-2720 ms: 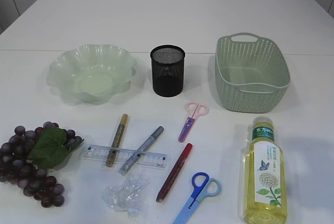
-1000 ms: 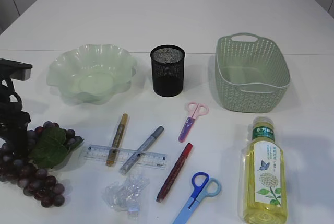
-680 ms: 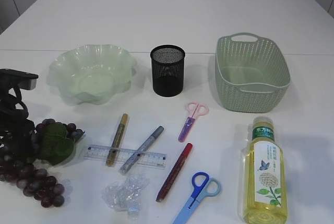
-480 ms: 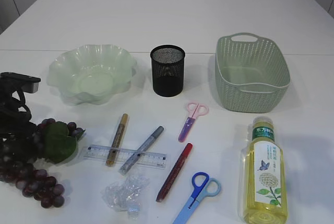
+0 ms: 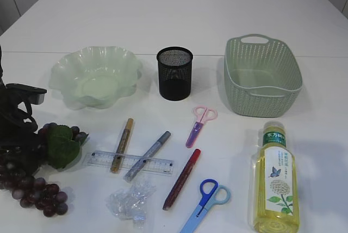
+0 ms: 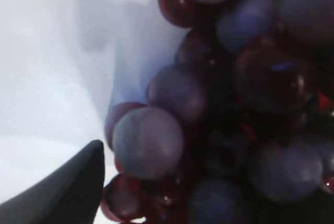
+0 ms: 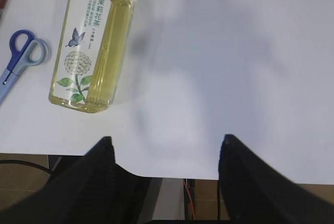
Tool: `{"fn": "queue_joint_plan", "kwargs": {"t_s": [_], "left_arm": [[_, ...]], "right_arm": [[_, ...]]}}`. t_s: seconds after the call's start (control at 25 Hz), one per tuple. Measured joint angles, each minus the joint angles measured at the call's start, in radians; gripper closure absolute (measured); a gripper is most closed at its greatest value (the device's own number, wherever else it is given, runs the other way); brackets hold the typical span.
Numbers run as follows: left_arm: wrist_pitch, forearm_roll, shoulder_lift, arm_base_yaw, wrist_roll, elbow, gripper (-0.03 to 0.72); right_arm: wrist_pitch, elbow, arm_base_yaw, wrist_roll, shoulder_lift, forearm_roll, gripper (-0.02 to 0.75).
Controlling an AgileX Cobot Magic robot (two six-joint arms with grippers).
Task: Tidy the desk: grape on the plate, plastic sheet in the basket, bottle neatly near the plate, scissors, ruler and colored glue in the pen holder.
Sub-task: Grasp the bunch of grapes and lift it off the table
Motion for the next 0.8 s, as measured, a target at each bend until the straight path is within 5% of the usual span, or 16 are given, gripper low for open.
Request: {"fn": "queue_joint_plan", "kwargs": {"t_s": [0.16, 0.48, 0.8], "left_arm": [[-0.004, 0.000, 0.006, 0.000, 0.000, 0.000, 0.181], [-0.010, 0.000, 0.010, 0.000, 0.000, -0.002, 0.545], [0.001, -0.056, 0.001, 0.000, 0.000, -0.002, 0.575]], "right_arm": [[0.000, 0.000, 0.000, 0.000, 0.000, 0.000, 0.248], [0.000, 0.000, 0.000, 0.000, 0.000, 0.000, 0.248], [0.000, 0.000, 0.000, 0.000, 0.000, 0.000, 0.248]]}}
